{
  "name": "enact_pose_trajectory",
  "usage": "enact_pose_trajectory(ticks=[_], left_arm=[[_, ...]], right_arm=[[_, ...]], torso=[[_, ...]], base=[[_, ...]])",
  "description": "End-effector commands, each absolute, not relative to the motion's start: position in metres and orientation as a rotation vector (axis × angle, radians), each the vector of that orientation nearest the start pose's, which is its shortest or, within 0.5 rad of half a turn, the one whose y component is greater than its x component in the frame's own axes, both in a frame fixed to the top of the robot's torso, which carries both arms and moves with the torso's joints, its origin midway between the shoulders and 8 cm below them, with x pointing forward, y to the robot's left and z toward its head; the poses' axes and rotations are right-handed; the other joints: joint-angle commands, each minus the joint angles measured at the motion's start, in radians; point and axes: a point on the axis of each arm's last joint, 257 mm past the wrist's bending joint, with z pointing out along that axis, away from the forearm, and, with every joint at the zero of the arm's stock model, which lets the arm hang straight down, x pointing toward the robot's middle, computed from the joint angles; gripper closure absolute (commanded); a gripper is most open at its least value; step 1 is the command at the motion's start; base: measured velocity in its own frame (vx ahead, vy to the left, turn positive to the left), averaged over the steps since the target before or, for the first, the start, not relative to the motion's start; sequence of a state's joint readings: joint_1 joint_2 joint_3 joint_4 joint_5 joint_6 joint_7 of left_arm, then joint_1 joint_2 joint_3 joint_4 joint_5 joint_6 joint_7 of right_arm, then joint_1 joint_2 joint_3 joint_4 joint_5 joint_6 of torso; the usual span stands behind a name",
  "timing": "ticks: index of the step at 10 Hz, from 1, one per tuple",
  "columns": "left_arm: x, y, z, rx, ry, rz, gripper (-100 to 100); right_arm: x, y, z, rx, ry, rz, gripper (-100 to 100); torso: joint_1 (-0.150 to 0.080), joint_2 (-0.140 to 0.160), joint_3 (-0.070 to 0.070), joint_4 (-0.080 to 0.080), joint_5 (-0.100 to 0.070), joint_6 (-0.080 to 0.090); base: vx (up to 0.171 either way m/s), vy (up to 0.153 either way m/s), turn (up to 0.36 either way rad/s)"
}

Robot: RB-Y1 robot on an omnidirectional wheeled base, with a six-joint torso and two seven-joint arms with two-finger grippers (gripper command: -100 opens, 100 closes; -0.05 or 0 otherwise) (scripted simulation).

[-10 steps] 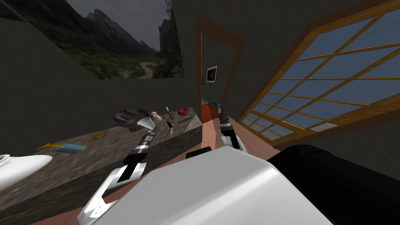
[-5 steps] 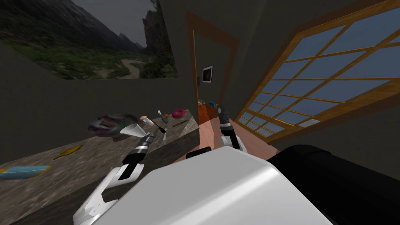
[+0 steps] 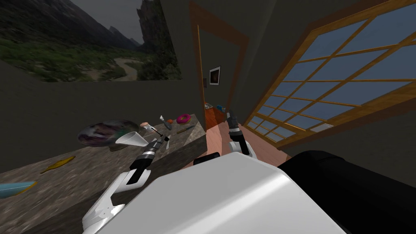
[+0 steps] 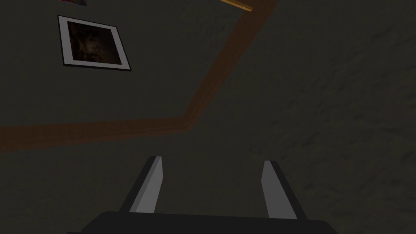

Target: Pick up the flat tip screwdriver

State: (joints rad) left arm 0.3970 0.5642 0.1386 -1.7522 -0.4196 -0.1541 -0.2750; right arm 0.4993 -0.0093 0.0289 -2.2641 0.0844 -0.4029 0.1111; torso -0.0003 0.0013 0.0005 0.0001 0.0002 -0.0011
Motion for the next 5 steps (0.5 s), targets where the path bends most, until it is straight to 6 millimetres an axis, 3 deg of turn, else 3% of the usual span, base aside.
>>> enact_pose_trajectory(ticks=[1,2,3,5], left_arm=[[0.438,0.43,-0.225,-0.252,1.616,-0.2,-100],[0.446,0.434,-0.225,-0.258,1.611,-0.197,-100],[0.454,0.42,-0.232,-0.249,1.612,-0.215,-100],[0.472,0.428,-0.234,-0.264,1.607,-0.207,-100]], right_arm=[[0.365,-0.264,-0.003,0.642,0.775,1.147,0],[0.365,-0.264,-0.003,0.642,0.775,1.147,0],[0.365,-0.264,-0.003,0.642,0.775,1.147,0],[0.365,-0.264,-0.003,0.642,0.775,1.147,0]], torso=[[0.0,0.0,0.0,0.0,0.0,0.0],[0.001,0.002,0.001,0.001,0.0,0.0],[0.0,0.001,0.001,0.001,0.0,0.0],[0.001,0.003,0.002,0.001,0.0,0.0]], base=[[-0.084,0.018,0.084],[-0.05,0.012,-0.011],[-0.079,0.028,0.113],[-0.055,0.02,0.029]])
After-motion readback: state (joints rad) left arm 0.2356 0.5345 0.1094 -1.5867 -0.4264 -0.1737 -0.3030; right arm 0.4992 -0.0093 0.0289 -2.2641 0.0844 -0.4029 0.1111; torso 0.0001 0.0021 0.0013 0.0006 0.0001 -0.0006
